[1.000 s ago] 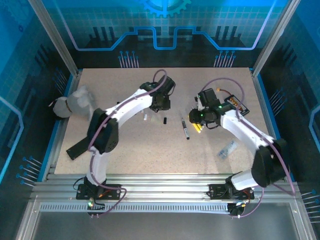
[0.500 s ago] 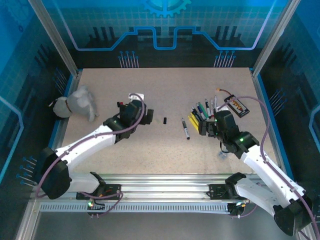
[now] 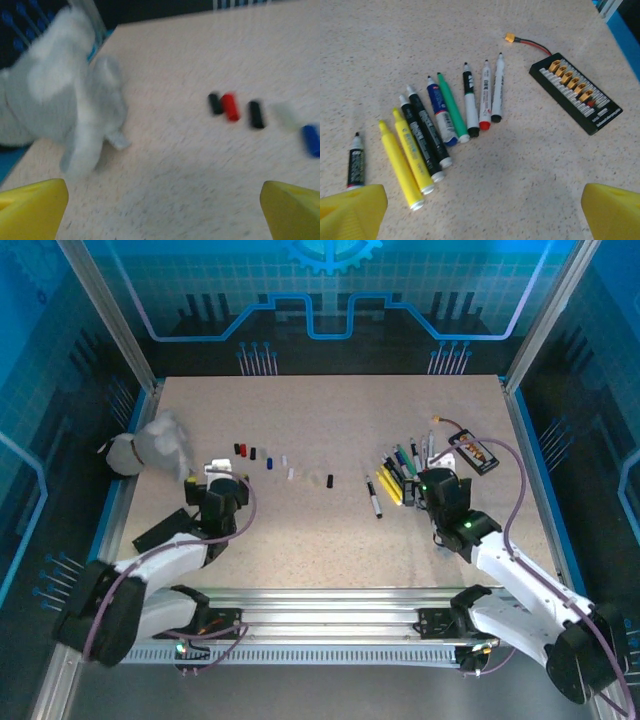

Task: Open the pen caps

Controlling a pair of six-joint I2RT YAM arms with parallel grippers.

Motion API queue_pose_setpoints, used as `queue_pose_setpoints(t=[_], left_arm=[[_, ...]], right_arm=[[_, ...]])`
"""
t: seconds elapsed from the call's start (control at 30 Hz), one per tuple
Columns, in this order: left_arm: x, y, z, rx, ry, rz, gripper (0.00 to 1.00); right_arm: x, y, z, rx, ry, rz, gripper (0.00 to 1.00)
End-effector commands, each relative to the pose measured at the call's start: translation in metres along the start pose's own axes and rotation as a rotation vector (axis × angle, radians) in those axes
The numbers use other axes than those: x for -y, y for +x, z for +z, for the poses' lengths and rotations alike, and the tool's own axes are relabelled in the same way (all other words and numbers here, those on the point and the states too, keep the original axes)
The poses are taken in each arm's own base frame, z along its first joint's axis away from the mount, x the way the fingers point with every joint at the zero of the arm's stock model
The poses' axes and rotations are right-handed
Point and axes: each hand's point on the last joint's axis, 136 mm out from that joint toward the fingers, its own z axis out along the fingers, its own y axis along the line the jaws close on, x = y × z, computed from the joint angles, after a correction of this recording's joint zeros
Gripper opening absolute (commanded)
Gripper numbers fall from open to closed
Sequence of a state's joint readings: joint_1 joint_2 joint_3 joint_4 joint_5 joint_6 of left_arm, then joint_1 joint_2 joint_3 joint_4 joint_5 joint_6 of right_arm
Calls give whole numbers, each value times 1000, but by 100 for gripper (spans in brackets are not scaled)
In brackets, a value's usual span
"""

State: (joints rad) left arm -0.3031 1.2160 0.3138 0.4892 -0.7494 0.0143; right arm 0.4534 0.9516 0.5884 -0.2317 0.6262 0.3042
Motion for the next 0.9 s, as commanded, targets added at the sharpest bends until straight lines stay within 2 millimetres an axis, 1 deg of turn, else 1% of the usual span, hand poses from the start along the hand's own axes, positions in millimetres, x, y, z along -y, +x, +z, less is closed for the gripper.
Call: queue_pose_setpoints(t=[0.0,0.07,0.13,0.2,0.3,0.33,0.4,0.47,0.53,0.6,0.7,0.77,0.8,0.83,0.87], left_arm=[[-2,-39,14,178,-4,-102,99],[-9,-45,24,234,-19,-175,99],[-13,-38,42,191,-26,-201,99],[-5,-35,46,148,14,-185,99],[-2,-35,44,163,48,-182,99],[-2,-35,43,175,59,-186,99],[-2,-34,40,188,75,-192,99],[-2,-34,36,211,89,-201,99],[-2,-34,31,240,104,-209,99],[-2,-33,28,253,113,-212,99],[1,-32,27,255,135,-203,99],[11,-31,31,238,177,-175,99],[19,-27,35,207,213,-155,99],[20,-22,45,181,217,-164,99],[18,-25,50,199,201,-162,100]], right_arm=[[17,-11,10,62,96,7,100],[24,-8,16,55,123,-11,100],[38,-5,20,53,187,-30,100],[50,-3,24,62,243,-41,100],[71,4,32,94,319,-16,100],[75,5,37,109,324,4,100],[77,8,47,130,307,20,100],[83,11,58,141,330,39,100],[81,9,68,133,310,47,100],[75,3,75,166,250,71,100],[75,-7,81,269,173,144,100],[76,-7,89,290,135,182,100],[77,-3,94,293,128,202,100],[76,-6,94,320,128,193,100],[73,-5,94,299,119,190,100]])
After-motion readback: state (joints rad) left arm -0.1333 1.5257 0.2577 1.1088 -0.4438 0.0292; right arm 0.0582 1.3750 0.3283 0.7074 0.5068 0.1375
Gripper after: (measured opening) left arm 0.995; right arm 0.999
